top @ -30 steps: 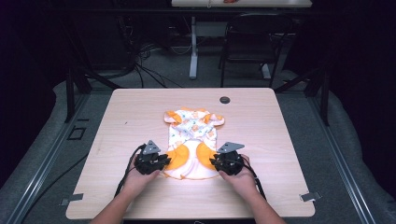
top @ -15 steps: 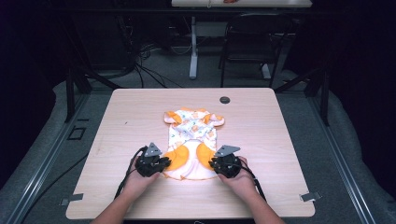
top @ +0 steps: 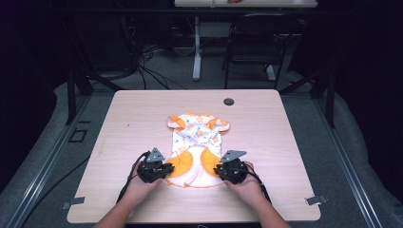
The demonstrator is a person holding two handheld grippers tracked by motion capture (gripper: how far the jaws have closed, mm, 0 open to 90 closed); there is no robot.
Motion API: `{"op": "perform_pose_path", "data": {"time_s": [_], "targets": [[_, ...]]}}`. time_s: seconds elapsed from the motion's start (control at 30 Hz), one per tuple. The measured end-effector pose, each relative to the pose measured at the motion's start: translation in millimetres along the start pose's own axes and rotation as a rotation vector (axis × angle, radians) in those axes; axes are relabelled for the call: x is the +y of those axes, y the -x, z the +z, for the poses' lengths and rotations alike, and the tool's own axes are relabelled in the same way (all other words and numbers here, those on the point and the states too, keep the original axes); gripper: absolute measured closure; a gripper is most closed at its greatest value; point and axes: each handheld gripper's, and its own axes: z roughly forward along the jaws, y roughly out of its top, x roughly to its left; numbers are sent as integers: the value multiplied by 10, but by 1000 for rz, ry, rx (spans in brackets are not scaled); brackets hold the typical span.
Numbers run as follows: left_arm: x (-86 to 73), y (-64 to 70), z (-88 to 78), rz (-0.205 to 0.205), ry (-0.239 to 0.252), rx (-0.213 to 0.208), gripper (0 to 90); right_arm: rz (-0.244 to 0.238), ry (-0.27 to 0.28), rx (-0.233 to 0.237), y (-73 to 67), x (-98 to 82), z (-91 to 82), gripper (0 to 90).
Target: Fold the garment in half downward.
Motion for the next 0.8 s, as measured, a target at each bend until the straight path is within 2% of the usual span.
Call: {"op": "perform_pose_path", "data": {"time_s": [0.2,0.23,0.33,0.57,0.63,0.8], "targets": [[-33,93,-45,17,-14,-12,795,-21,-9,-13,-63,-22,-31,779],[-48,132,-67,32,-22,-15,795,-35,-16,-19,-100,-27,-47,780],[-65,164,-85,30,-25,-18,795,-55,-31,-23,-144,-34,-69,782],[-162,244,-198,24,-41,-44,795,-45,-38,13,-286,-120,-159,784],[-204,311,-242,37,-47,-44,795,-73,-46,15,-367,-154,-201,784],[-248,373,-292,42,-55,-49,794,-92,-55,25,-446,-187,-245,785]]}}
